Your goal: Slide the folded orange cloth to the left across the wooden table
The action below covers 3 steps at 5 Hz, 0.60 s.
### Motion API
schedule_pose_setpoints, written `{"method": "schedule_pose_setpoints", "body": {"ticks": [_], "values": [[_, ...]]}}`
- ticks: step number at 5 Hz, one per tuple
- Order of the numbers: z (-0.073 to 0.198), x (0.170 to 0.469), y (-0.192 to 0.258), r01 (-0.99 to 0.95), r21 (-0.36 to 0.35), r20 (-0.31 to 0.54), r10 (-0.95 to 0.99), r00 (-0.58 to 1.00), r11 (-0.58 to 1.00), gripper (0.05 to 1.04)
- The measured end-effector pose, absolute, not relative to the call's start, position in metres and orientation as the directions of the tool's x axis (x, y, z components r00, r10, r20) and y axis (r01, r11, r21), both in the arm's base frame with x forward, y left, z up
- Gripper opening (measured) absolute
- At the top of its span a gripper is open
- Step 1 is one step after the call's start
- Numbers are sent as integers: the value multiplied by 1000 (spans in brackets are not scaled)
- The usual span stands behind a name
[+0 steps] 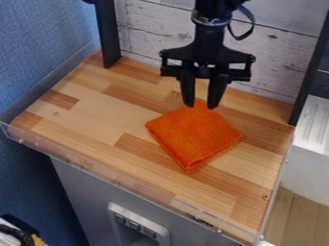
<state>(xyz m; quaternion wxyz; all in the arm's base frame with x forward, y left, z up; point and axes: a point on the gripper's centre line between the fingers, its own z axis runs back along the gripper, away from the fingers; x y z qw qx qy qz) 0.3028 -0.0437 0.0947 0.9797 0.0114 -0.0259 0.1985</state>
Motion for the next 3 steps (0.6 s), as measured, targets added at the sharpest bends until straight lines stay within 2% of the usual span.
{"method": "schedule_pose_setpoints", "body": {"ticks": [1,2,3], "values": [[81,302,-46,-408,24,18,408,913,913,150],[66,303,-47,-392,36,-21,393,919,919,67],[51,309,-38,-403,24,-29,404,914,915,63]]}}
